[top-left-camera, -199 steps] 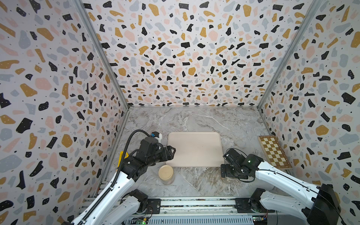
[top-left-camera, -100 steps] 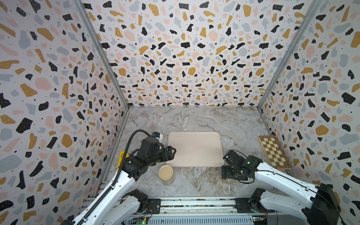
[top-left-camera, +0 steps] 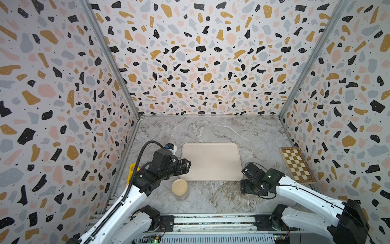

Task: Pour the cookies out of the jar
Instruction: Pick up the jar from the center of the board.

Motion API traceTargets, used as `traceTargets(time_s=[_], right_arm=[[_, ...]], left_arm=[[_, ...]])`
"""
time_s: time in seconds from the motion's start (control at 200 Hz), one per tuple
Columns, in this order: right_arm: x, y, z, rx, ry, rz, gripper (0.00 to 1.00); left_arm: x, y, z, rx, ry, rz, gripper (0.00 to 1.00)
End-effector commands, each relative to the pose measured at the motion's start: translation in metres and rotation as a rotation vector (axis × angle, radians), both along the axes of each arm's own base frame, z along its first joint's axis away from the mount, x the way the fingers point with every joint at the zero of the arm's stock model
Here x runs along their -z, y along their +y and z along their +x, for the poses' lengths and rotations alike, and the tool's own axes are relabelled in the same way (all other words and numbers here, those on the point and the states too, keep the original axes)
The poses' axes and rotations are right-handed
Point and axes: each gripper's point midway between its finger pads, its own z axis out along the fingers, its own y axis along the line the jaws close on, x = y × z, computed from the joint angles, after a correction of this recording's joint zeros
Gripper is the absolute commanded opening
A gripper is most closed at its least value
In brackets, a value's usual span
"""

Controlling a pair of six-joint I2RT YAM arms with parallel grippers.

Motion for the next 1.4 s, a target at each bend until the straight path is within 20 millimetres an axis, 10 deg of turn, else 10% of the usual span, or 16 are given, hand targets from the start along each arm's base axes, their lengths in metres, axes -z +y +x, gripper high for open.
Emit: traceTargets(time_s=[0.0,0.966,1.397], right_arm=[[-0.005,-0.003,-0.001,-0.003,-0.014,-0.004,0.84],[-0.082,0.034,0.025,-0.085,-0.137,0.141,0.69],[-0.166,0.116,0.064,-0.278,-0.231,0.389,0.69]], left_arm=[[0.0,-0.003,0.002,0.018,-0.028,0.0,0.84],[-0.027,-0.005,0.022,0.066,-0.193,0.061,0.82],[-0.107,-0.088,-0.015,0.494,-0.329,-0.524,0.83]])
